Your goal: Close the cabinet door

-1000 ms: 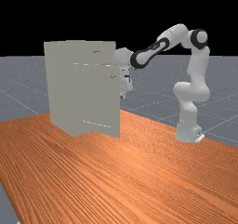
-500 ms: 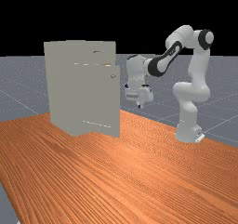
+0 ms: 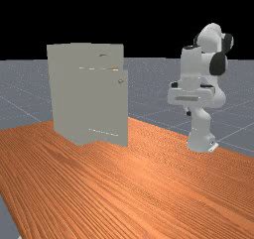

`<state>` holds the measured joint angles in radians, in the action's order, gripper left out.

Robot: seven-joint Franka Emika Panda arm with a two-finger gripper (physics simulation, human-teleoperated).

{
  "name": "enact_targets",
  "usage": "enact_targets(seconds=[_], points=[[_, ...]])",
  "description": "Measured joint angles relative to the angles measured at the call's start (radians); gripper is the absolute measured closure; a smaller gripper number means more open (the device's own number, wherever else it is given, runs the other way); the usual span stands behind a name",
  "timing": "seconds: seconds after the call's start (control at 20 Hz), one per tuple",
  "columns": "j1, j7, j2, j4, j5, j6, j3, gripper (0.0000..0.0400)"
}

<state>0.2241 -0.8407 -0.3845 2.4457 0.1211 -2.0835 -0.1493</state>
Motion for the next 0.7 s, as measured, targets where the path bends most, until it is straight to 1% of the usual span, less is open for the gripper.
enact_targets(seconds=[0.1, 0.2, 0.25, 0.35, 0.45, 0.55, 0.65, 0.7], points=[[0.026, -0.002, 0.09, -0.144, 0.053, 0.007, -0.01, 0.04], [0.03, 0.008, 0.265, -0.344, 0.103, 0.068, -0.001, 0.04], [0.024, 0.014, 0.357, -0.438, 0.112, 0.108, 0.009, 0.04], [-0.001, -0.001, 0.542, -0.634, 0.088, 0.198, 0.047, 0.04], [-0.052, -0.009, 0.692, -0.808, 0.054, 0.279, 0.106, 0.04], [-0.126, -0.011, 0.802, -0.957, 0.03, 0.345, 0.172, 0.04], [-0.202, 0.007, 0.867, -1.057, 0.008, 0.393, 0.23, 0.04], [-0.242, 0.04, 0.876, -1.076, -0.006, 0.41, 0.258, 0.04]])
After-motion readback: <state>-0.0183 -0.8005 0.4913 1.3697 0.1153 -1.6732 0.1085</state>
